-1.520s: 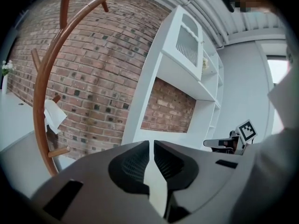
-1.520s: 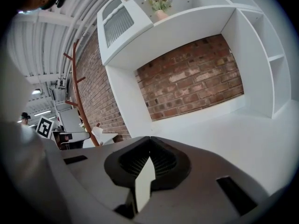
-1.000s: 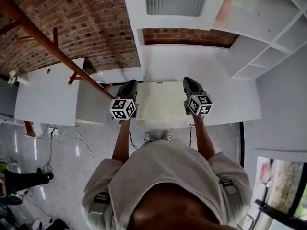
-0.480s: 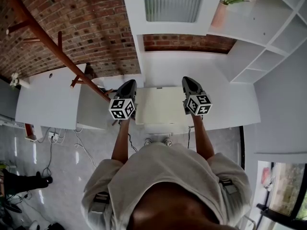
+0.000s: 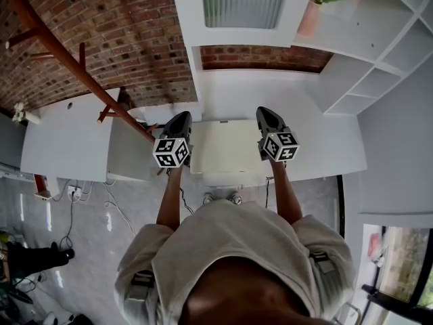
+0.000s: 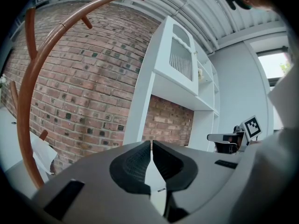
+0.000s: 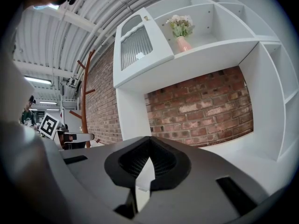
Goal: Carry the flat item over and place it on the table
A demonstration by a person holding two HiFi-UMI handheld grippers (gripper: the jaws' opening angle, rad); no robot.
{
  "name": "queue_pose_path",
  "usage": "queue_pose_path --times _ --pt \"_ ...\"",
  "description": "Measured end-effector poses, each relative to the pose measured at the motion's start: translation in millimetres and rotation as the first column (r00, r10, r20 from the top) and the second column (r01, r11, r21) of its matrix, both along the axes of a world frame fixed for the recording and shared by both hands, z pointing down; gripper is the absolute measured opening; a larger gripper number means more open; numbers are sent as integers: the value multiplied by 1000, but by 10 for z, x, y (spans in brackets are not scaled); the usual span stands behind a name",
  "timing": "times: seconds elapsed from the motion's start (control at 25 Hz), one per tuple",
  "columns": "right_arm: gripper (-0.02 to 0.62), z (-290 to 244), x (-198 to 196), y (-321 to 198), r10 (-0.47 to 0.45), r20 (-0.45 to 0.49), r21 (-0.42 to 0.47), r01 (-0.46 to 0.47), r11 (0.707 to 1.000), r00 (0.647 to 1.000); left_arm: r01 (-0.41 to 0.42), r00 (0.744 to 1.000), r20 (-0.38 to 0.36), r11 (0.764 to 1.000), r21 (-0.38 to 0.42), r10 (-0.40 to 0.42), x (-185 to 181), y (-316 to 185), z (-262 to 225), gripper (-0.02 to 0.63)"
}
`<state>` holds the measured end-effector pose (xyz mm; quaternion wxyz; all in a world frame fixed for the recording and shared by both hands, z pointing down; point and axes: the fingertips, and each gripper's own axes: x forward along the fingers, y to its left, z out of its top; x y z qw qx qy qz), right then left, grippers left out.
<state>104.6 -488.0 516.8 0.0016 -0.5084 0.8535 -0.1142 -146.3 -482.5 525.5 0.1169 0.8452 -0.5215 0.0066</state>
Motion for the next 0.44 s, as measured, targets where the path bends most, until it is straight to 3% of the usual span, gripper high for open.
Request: queue_pose_path --times 0.44 --pt "25 15 -40 16 -12 -16 1 12 1000 1000 -15 1000 5 1000 3 15 20 -13 -28 26"
